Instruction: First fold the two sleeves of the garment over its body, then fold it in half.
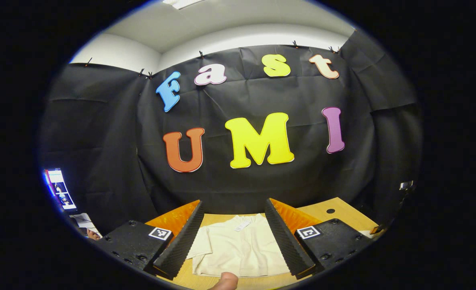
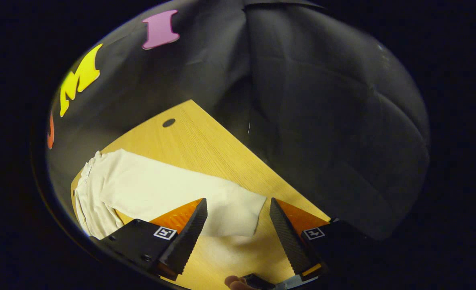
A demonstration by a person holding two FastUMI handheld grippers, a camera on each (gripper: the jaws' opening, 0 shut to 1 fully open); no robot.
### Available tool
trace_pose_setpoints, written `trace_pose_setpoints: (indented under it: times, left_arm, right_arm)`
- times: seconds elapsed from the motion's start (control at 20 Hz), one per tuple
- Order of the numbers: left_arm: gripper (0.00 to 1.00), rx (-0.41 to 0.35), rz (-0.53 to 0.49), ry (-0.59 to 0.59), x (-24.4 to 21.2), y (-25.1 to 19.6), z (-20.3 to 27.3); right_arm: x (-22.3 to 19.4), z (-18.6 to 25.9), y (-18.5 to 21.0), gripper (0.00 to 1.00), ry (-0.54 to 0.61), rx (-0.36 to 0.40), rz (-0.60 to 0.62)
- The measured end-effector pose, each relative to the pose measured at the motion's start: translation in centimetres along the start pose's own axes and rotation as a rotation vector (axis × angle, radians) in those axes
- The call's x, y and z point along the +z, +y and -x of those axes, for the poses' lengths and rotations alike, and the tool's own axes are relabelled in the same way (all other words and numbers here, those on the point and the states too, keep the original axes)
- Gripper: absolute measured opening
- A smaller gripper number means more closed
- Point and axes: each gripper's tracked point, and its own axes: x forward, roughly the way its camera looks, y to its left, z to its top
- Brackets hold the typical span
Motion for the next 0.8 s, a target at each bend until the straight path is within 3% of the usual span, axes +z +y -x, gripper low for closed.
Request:
trace_pose_setpoints:
  times: [0.45, 0.65, 0.7, 0.8]
  left_arm:
    - [0.99, 0.000, -0.016, 0.008, -0.2, 1.5, -1.3]
    - [0.99, 0.015, -0.095, 0.036, -1.5, 3.7, -2.0]
    - [0.99, 0.013, -0.114, 0.031, -1.6, 4.1, -2.0]
    - [0.99, 0.004, -0.095, 0.041, -2.2, 4.9, -2.3]
  right_arm:
    - [-1.4, -3.7, -0.6, 0.95, 0.235, -0.096, -0.059]
    - [-1.8, -4.3, 0.1, 0.83, 0.342, -0.108, -0.137]
    - [-1.7, -4.4, 0.0, 0.84, 0.360, -0.115, -0.152]
    - [-1.6, -4.7, 0.0, 0.78, 0.389, -0.113, -0.148]
